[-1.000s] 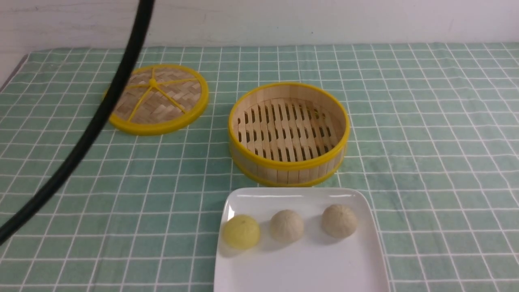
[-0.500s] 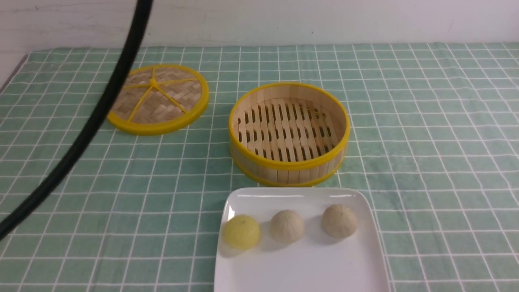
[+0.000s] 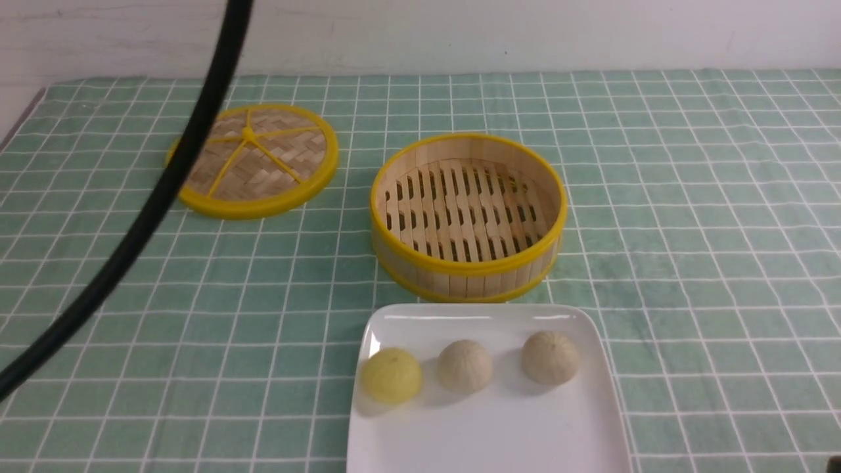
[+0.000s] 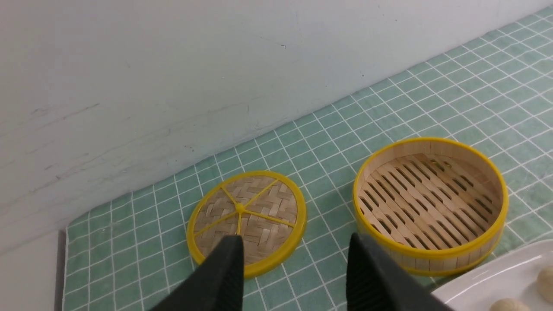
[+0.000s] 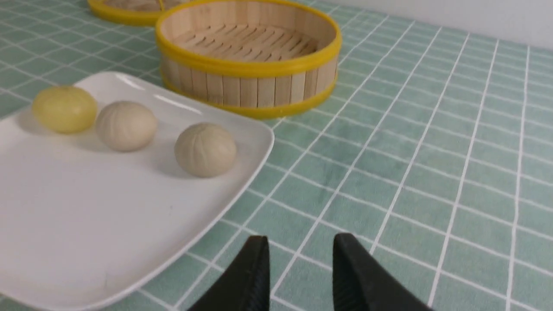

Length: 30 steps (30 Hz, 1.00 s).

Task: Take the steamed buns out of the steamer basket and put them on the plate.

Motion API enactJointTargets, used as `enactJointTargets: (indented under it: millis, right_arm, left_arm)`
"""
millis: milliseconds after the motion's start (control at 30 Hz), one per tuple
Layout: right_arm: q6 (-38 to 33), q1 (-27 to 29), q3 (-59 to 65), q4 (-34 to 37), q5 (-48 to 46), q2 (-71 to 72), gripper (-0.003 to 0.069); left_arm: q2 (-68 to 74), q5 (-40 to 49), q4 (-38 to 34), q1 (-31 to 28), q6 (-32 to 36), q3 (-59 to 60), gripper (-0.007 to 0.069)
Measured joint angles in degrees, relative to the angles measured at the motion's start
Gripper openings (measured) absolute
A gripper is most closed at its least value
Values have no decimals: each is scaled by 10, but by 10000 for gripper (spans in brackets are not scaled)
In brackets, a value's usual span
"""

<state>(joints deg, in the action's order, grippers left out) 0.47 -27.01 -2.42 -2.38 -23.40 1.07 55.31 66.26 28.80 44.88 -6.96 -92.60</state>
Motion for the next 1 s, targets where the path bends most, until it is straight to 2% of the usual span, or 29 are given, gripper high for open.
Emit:
enactJointTargets:
  millis: [300,400,533,733,833,1000]
  right_arm:
    - [-1,9,10,18,-42,0,236]
    - [-5,54,13,35,-41,0,236]
    - [-5,150,19,64,-35,0,239]
    - [-5,269,20,66,-32,0,239]
    - [-5,304,22,67,-25,0,240]
    - [-5,318,29,69,0,0,239]
  left_arm:
    - [0,19,0,0,-1,0,293]
    - [0,20,0,0,-2,0,278]
    - [0,20,0,0,-10,0,273]
    - [0,19,0,0,-13,0,270]
    - [0,19,0,0,-13,0,270]
    - [0,19,0,0,-14,0,270]
